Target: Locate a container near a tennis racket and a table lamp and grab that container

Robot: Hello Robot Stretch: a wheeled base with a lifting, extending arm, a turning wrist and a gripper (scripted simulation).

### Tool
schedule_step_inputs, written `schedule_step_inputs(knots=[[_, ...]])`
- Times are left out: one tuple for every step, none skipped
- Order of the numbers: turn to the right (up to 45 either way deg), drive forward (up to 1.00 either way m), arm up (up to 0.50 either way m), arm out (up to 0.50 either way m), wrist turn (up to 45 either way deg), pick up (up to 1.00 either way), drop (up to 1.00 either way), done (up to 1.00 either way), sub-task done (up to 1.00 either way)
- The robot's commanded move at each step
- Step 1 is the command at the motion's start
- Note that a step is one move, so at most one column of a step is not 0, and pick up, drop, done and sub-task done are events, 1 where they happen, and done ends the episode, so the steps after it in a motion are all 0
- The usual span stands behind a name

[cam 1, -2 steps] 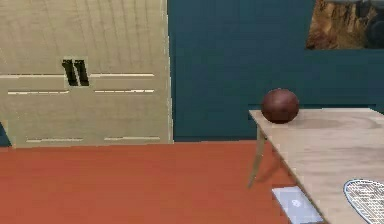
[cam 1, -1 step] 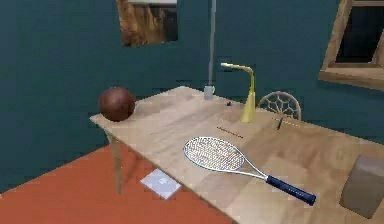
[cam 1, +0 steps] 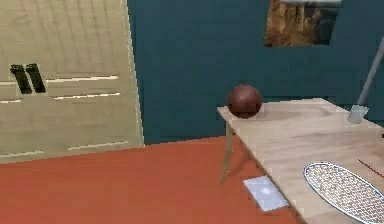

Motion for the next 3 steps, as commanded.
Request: schedule_step_inputs(knots=[[0.0,1.0,0.0,0.0,0.0,0.0,0.0,0.0,0.0],[-3.0,0.0,0.0,0.0,0.0,0.0,0.0,0.0,0.0],[0.0,0.8,0.0,0.0,0.0,0.0,0.0,0.0,0.0]])
